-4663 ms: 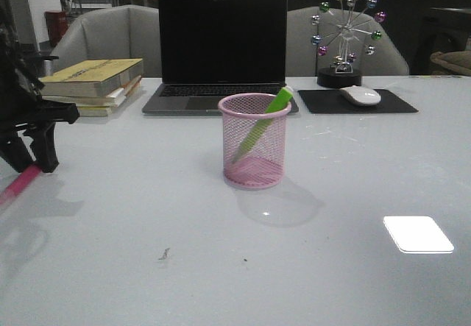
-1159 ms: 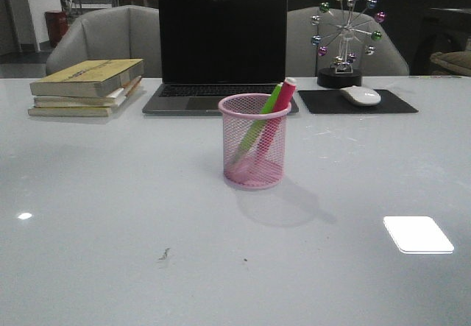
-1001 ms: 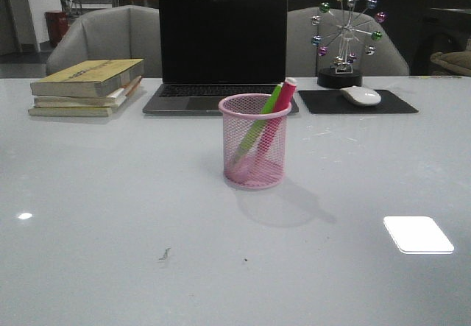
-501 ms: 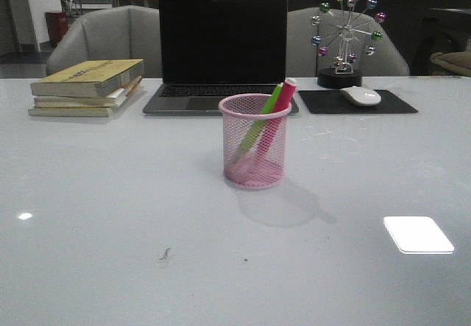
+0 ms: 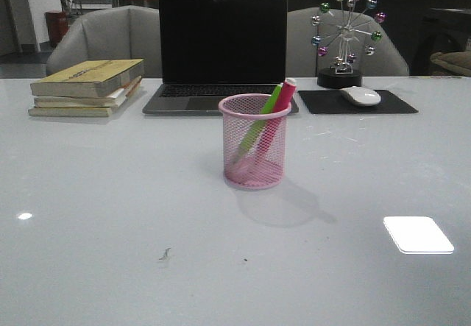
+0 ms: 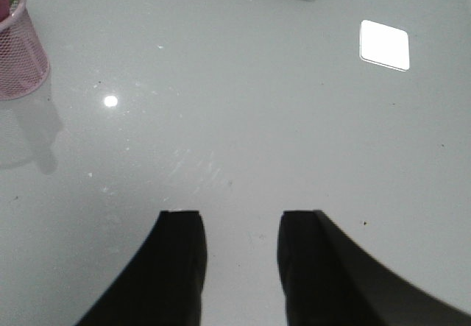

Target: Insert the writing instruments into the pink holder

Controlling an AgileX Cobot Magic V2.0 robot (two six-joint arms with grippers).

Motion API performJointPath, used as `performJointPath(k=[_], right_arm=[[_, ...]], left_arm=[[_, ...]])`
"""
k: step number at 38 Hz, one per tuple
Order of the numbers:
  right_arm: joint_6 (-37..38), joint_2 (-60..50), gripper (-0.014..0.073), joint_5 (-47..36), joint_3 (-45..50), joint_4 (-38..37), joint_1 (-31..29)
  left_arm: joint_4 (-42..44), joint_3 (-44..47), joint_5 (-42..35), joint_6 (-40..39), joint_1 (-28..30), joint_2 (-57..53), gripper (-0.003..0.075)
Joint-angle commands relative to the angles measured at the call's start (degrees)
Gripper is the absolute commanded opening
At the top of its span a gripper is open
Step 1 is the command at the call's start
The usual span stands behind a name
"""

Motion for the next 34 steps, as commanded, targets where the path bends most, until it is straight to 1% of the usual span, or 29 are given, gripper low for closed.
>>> performJointPath(k=[1,6,9,11,17,23,34], right_arm=[[0.0,-0.63,0.0371,-3.91,-1.55,-1.87,-0.32],[0.0,-0.63,0.037,-3.91,-1.55,-1.59,-0.32],[0.0,-0.63,0.0345,-3.96,-1.55,-1.3,-0.32],[0.0,-0.63,0.0315,-3.91,-1.55,-1.02,-0.32],[0.0,-0.63,0.0172,-3.91,-1.55,0.29,-0.32],[0.0,-0.63,0.0053,-3.97,-1.55,1.1,-0.32],[0.0,-0.63,0.005,-3.64,-1.55,1.37,-0.32]], left_arm=[[-0.65,-1.62,-5.74,-0.68,0.01,0.23,0.0329],[-0.65,-1.62,-5.61,-0.68,0.01,0.23,0.0329],[-0.65,-1.62,-5.61,-0.68,0.01,0.23,0.0329],[-0.65,-1.62,-5.61,-0.68,0.01,0.23,0.0329],[-0.65,-1.62,-5.61,-0.68,0.01,0.23,0.0329],[-0.65,-1.62,-5.61,-0.68,0.01,0.23,0.0329],[-0.65,-1.62,-5.61,-0.68,0.01,0.23,0.0329]])
